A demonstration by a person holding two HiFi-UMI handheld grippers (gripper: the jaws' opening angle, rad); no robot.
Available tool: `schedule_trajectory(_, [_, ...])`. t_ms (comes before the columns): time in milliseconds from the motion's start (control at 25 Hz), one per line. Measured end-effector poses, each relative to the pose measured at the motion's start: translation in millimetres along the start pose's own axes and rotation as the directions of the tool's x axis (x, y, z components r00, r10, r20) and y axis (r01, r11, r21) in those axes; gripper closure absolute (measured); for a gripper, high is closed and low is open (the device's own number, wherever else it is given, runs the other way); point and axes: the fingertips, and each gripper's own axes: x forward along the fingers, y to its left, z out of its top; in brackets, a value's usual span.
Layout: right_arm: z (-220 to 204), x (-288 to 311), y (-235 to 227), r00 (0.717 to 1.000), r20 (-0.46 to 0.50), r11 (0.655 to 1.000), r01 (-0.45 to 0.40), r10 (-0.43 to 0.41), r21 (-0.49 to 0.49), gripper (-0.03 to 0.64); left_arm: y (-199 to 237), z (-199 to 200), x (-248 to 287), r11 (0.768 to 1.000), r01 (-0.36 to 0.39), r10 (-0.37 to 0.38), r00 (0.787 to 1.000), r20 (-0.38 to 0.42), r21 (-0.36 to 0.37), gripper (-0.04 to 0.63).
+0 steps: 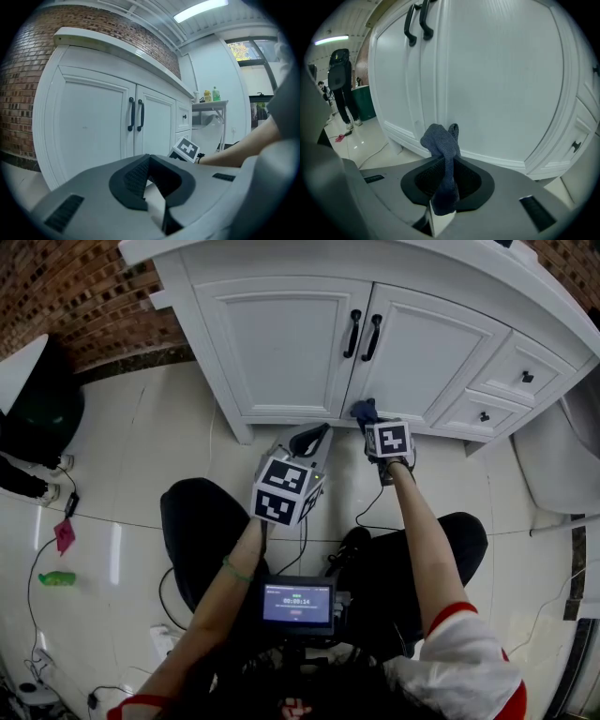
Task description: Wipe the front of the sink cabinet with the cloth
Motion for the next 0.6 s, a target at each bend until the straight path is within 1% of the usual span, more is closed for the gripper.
schedule_trajectory(160, [-13.4,17.0,2.8,0.999,-0.048,0.999,-0.009,0.007,-0.036,0.554,3.8,-4.8,2.3,1.0,-0.001,0.001,1.0,-0.008,-0.006,0.575])
schedule_trajectory(280, [-11.2,13.4,1.5,0.999,-0.042,0.999,-0.022,0.02,-0.035,0.554,5.0,-7.1,3.1,1.0,-0.002,0.002,1.0,-0.012,-0.008,0.575])
schedule_trajectory(400, [11.6,-11.2,3.9,0.997,0.039,0.997,-0.07,0.07,-0.012,0.554,5.1,-7.3,4.4,1.0,-0.004,0.003,1.0,-0.009,-0.012,0.575])
schedule_trajectory(480, [34.2,-35.1,1.5,0.99,0.108,0.996,-0.091,0.093,-0.019,0.554,3.7,-6.5,5.6,1.0,-0.004,0.004,1.0,-0.008,-0.013,0.575])
schedule_trajectory(600, [72.3,-74.9,-12.8,0.975,0.204,0.995,-0.078,0.088,-0.056,0.554,-2.7,-3.5,8.2,1.0,0.004,-0.004,1.0,-0.004,0.0,0.575])
